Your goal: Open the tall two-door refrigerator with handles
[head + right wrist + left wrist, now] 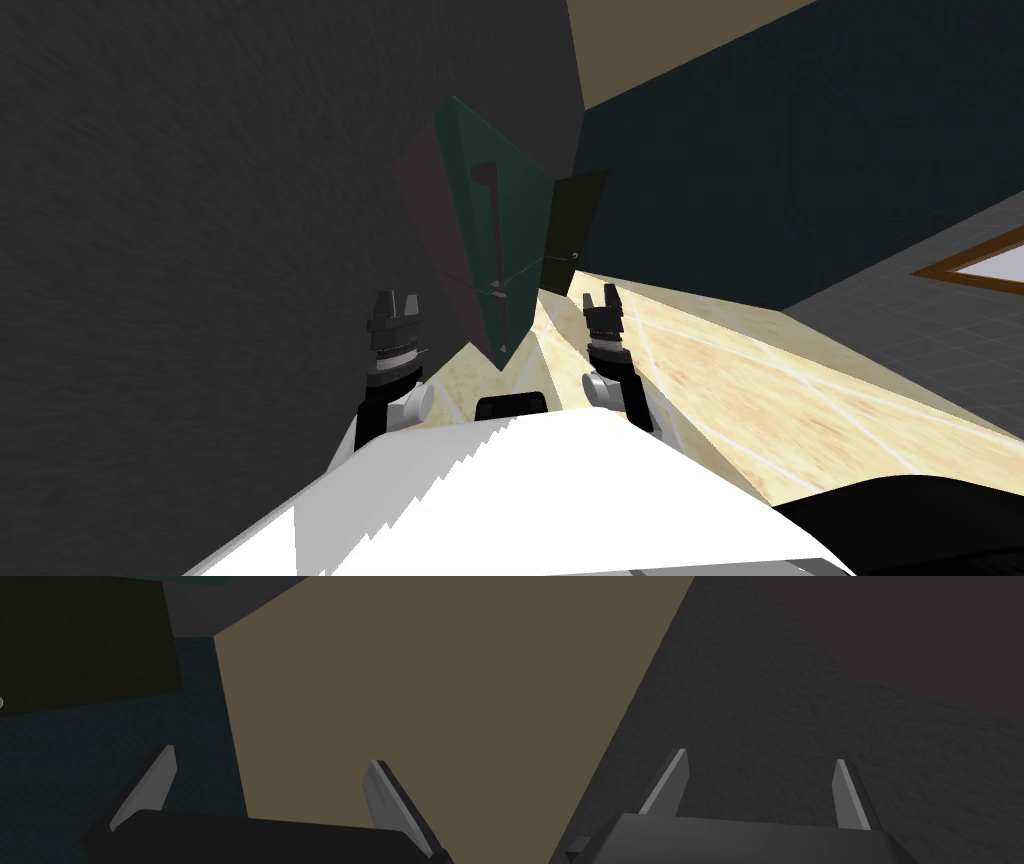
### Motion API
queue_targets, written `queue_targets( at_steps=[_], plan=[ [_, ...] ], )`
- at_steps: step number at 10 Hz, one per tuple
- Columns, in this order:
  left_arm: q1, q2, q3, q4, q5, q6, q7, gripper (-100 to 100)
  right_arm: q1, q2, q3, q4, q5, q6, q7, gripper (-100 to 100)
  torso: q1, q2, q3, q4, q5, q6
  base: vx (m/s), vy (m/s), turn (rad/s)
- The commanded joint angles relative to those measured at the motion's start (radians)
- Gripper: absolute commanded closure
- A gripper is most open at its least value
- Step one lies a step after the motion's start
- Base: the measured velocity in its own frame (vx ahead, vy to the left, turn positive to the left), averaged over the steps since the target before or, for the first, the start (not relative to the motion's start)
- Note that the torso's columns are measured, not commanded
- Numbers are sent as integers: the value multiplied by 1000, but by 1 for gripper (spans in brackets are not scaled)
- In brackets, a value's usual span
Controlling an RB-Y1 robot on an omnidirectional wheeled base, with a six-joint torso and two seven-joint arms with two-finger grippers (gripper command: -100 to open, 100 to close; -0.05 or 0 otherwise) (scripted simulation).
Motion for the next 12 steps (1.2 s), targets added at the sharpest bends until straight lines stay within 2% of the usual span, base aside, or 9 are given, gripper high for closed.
queue_targets(
  at_steps=[1, 9, 10, 12],
  plan=[
    [0, 0, 0, 0, 0, 0, 0, 0, 0, 0, 0, 0, 0, 0, 0, 0, 0, 40, -82, 41, 0, 0, 0, 0, 0],
    [0, 0, 0, 0, 0, 0, 0, 0, 0, 0, 0, 0, 0, 0, 0, 0, 0, 618, -1234, 617, 0, 0, 0, 0, 0],
    [-2, 39, 2, -5, -2, 16, 5, -100, 0, 0, 0, 0, 0, 0, 0, 0, 0, 691, -1382, 691, 0, 0, 16, -4, -34],
    [-8, 93, 7, -15, -7, 52, 15, -100, 0, 0, 0, 0, 0, 0, 0, 0, 0, 734, -1471, 734, 0, 0, 27, -6, -53]
  ],
)
